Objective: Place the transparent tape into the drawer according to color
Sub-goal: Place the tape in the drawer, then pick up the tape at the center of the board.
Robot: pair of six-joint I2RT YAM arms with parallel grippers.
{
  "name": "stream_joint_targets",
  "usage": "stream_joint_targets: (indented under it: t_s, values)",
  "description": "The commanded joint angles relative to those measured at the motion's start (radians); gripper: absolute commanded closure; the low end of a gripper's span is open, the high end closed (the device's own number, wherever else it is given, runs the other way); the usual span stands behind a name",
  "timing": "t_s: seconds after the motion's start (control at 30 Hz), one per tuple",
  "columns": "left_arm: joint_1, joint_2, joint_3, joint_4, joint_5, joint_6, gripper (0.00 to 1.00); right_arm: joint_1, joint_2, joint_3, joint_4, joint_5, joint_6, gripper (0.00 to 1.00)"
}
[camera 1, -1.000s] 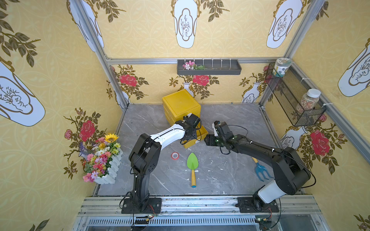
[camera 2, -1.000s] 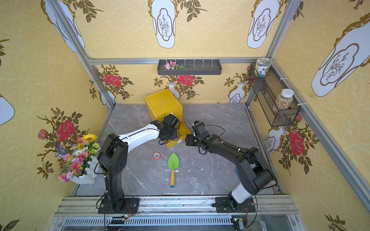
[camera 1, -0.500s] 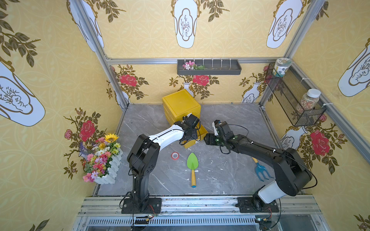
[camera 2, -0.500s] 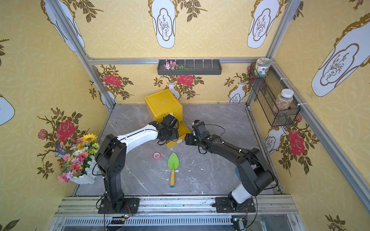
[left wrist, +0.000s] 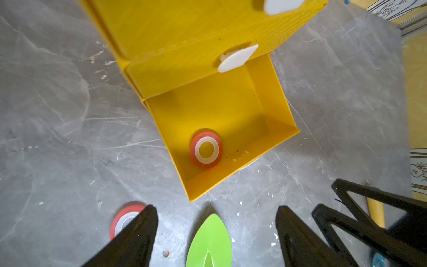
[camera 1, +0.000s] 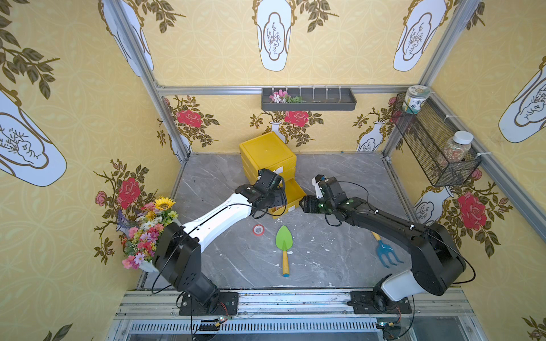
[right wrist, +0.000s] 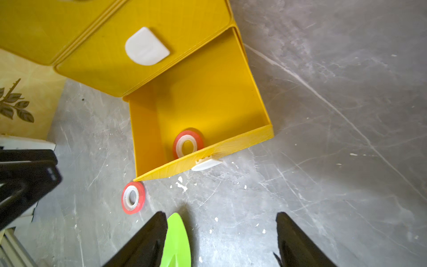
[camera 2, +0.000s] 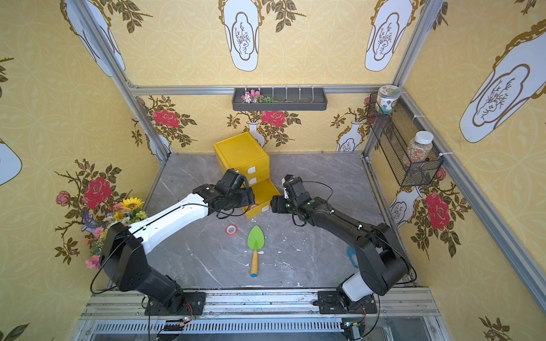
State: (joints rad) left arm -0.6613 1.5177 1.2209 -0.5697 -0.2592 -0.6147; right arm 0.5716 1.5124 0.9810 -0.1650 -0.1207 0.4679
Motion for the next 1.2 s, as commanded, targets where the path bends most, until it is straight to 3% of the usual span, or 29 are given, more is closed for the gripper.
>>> stream_joint_targets:
  t_s: [0.0, 0.2, 0.47, 0.83, 1.17]
  values:
    - [0.002, -0.098, -0.066, 0.003, -0.02, -0.02, 0.11, 0.042, -0.002, 0.038, -0.031, -0.031, -0.05, 0.23]
    - [0.011, -0.326, -0.226, -0.031, -0.078, -0.056, 0.0, 0.148, 0.049, 0.143, -0.118, -0.012, -0.11, 0.23]
    - [0.061, -0.613, -0.382, -0.088, -0.114, -0.105, 0.0, 0.276, 0.191, 0.326, -0.255, -0.094, -0.211, 0.23]
    - [0.066, -0.764, -0.402, -0.169, -0.205, -0.171, 0.0, 0.387, 0.412, 0.564, -0.423, -0.073, -0.275, 0.23]
    - [0.066, -0.79, -0.403, -0.202, -0.236, -0.172, 0.0, 0.413, 0.605, 0.73, -0.523, -0.012, -0.271, 0.23]
